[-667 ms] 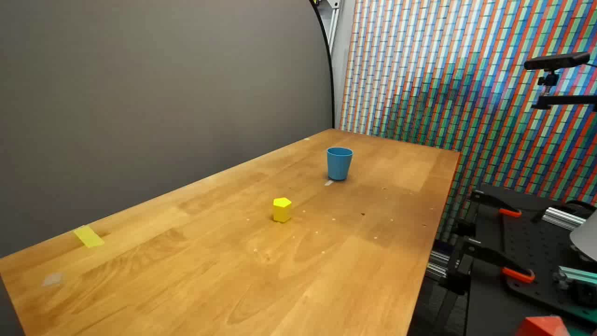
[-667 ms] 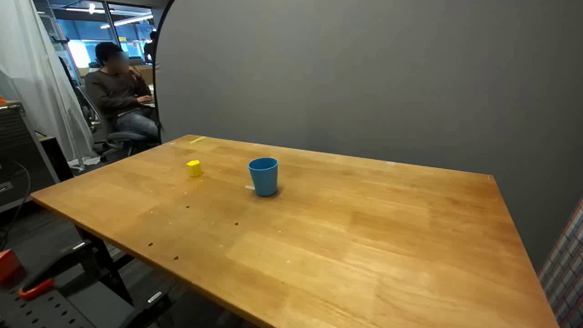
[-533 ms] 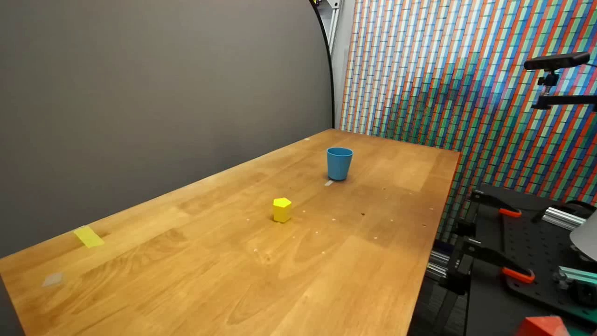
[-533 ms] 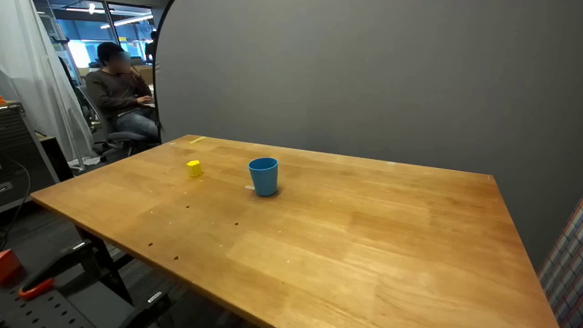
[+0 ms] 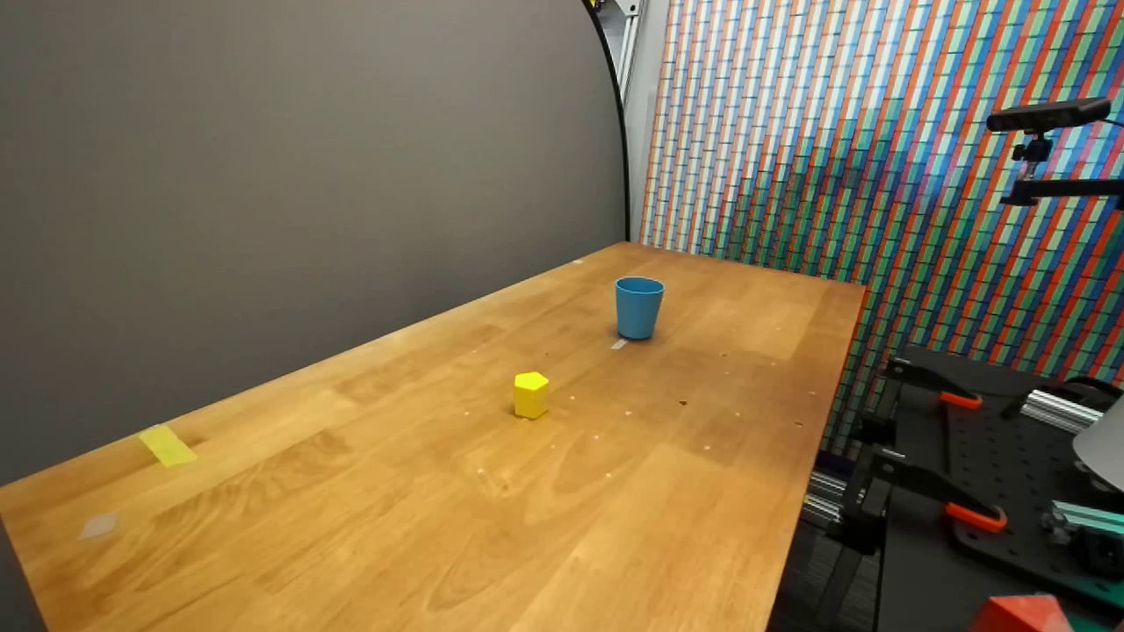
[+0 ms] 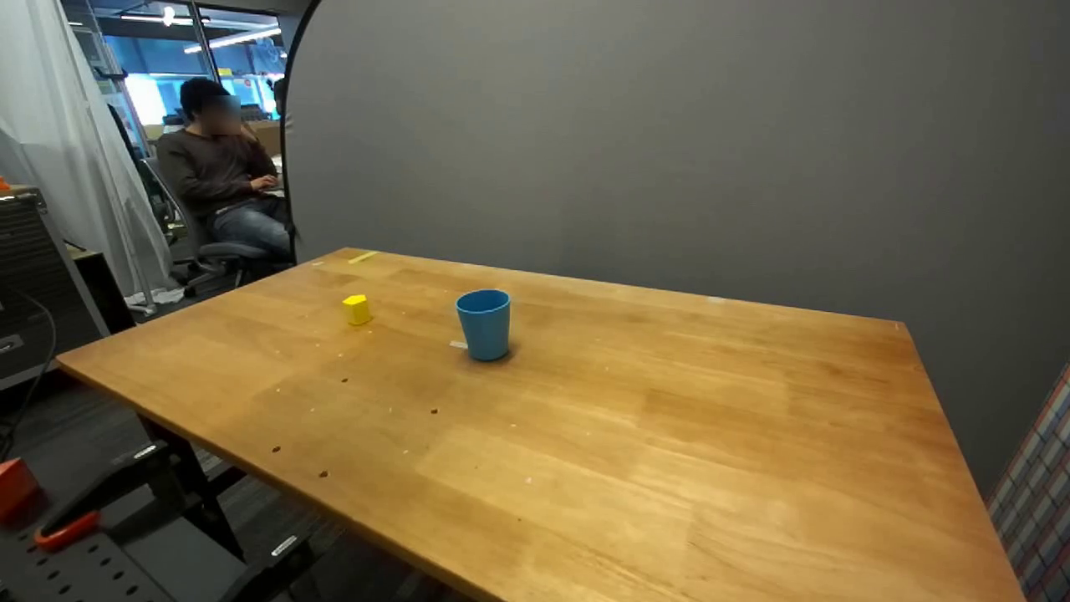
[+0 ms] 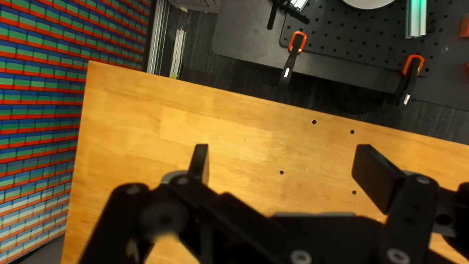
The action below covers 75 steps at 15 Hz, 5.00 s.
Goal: Put the yellow cube inside the blue cup
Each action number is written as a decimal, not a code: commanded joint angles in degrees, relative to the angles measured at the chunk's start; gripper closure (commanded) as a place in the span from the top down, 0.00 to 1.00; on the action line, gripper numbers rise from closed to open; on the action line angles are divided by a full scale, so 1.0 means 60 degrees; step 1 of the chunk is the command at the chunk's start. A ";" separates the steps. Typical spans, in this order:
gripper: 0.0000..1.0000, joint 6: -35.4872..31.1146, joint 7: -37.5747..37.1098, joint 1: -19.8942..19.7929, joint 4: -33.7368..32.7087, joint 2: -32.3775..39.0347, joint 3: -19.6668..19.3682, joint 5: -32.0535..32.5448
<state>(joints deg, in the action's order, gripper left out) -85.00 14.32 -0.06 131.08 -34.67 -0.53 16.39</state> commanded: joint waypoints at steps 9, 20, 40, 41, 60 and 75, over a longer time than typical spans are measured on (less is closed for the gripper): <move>1.00 -0.3674 -0.1965 0.1609 -0.1442 0.4832 0.1685 -0.2262; 1.00 -0.5513 -0.2315 0.2336 -0.3916 0.8984 0.2139 -0.1980; 1.00 -0.7051 -0.4579 0.2843 -0.3705 1.0628 0.1640 -0.2092; 1.00 -0.7218 -0.4744 0.2890 -0.3749 1.0773 0.1599 -0.2130; 0.34 -0.8260 -0.8202 0.4397 -0.4535 1.2218 -0.0100 -0.0510; 0.18 -0.6159 -1.1399 0.3665 -0.3857 1.0191 -0.1125 0.0732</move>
<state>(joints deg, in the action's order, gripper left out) -123.56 -48.58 23.21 106.09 29.09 -7.18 17.97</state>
